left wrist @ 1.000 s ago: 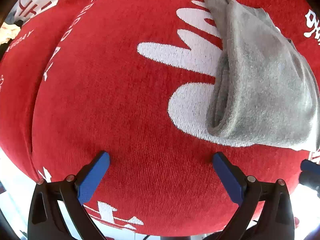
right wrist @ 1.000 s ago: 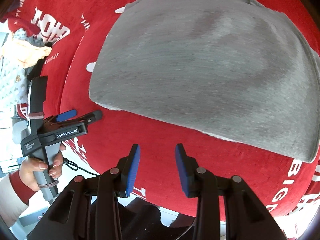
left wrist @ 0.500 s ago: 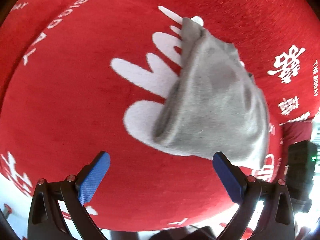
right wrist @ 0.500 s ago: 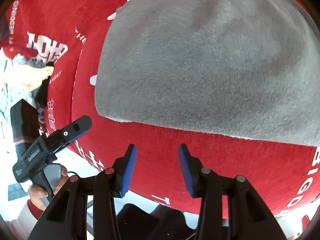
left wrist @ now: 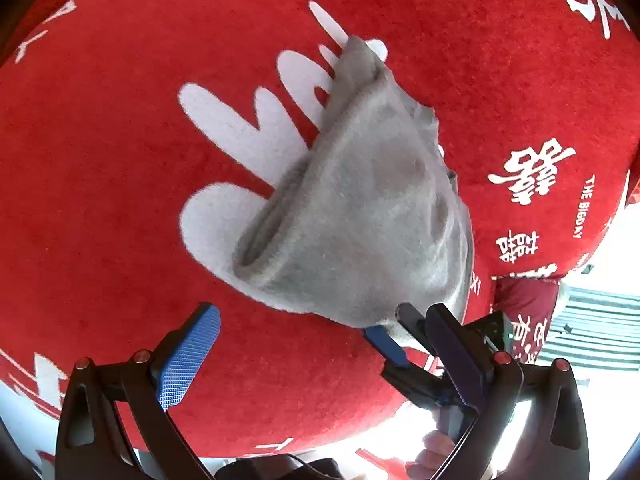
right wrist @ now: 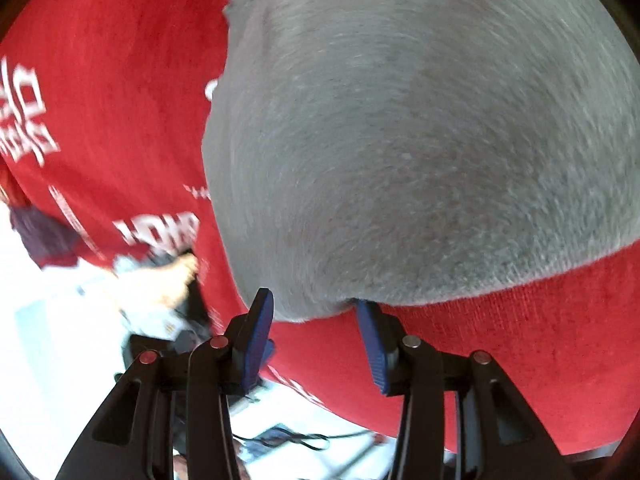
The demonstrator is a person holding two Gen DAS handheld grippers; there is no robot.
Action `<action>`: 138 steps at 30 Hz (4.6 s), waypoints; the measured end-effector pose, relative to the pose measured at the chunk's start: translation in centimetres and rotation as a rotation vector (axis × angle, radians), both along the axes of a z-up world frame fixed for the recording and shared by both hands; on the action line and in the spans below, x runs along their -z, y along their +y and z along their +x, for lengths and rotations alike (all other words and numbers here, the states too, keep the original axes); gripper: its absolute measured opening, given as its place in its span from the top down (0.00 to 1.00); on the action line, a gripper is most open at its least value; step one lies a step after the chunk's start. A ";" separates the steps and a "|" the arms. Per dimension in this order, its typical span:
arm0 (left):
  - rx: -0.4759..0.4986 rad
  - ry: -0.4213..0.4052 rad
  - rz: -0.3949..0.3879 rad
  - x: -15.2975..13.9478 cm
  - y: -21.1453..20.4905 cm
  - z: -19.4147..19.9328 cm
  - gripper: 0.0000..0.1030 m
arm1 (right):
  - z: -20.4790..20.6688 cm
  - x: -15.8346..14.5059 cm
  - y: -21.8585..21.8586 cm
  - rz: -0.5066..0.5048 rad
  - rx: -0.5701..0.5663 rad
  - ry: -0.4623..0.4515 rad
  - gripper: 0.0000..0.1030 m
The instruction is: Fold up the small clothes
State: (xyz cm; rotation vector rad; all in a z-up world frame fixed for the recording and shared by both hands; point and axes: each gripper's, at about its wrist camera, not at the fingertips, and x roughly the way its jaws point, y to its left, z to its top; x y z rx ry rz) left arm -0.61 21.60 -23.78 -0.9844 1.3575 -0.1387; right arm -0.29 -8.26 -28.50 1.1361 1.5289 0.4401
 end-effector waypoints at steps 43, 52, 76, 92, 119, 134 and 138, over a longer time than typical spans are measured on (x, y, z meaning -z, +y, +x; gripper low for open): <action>-0.109 -0.047 0.163 0.7 -4.7 6.3 0.14 | 2.0 -1.8 -0.3 -0.039 -0.243 -0.010 0.86; -0.009 -0.021 0.397 0.7 -5.3 7.1 0.79 | 7.9 -8.4 -2.5 -0.331 -0.484 -0.191 0.36; 0.545 -0.484 0.973 -4.4 -15.1 3.9 0.90 | 19.3 -6.5 24.5 -0.584 -1.319 -0.200 0.20; 0.567 -0.539 0.931 -6.9 -16.3 4.5 0.90 | 20.2 -6.4 20.8 -0.653 -1.158 -0.319 0.80; 0.987 -0.677 0.756 -5.2 -42.5 3.6 0.90 | 18.5 -4.5 -19.0 -0.467 -0.426 -0.353 0.79; 0.867 -0.573 0.744 -8.9 -37.5 2.6 0.39 | 15.4 -6.0 -25.3 -0.554 -0.234 -0.237 0.49; 0.785 -0.490 0.707 -8.7 -33.7 3.6 0.39 | 11.5 -7.0 -26.5 -0.517 -0.150 -0.180 0.49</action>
